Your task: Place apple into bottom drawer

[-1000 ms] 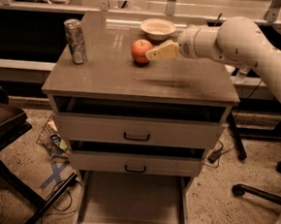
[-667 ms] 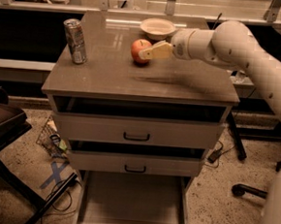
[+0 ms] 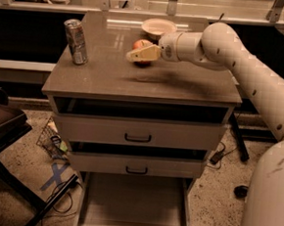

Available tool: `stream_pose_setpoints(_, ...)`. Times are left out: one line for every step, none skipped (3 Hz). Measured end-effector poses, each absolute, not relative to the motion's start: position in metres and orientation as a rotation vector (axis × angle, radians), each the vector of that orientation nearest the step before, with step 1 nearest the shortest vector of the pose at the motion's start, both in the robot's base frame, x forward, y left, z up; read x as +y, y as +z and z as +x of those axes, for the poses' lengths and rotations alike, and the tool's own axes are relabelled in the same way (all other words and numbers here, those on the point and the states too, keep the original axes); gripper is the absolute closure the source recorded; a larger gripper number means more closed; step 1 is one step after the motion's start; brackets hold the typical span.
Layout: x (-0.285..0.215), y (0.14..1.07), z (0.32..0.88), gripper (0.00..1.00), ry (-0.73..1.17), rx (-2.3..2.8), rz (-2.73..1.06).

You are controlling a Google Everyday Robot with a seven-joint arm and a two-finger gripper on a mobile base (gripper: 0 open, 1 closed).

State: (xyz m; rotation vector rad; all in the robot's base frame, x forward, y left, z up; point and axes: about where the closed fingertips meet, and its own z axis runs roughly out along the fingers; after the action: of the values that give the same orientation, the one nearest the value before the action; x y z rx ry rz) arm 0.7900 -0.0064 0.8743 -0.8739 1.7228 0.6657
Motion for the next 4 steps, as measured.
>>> stream_pose_setpoints(0.014,0.858,0.790,0.21,0.715,1.744,-0.909)
stream_pose_setpoints(0.023,0.851,0.791,0.44,0.734,1.755,-0.927)
stream_pose_setpoints(0.026,0.850,0.791,0.68,0.738,1.755,-0.930)
stream_pose_setpoints(0.029,0.848,0.790,0.91,0.742,1.755,-0.933)
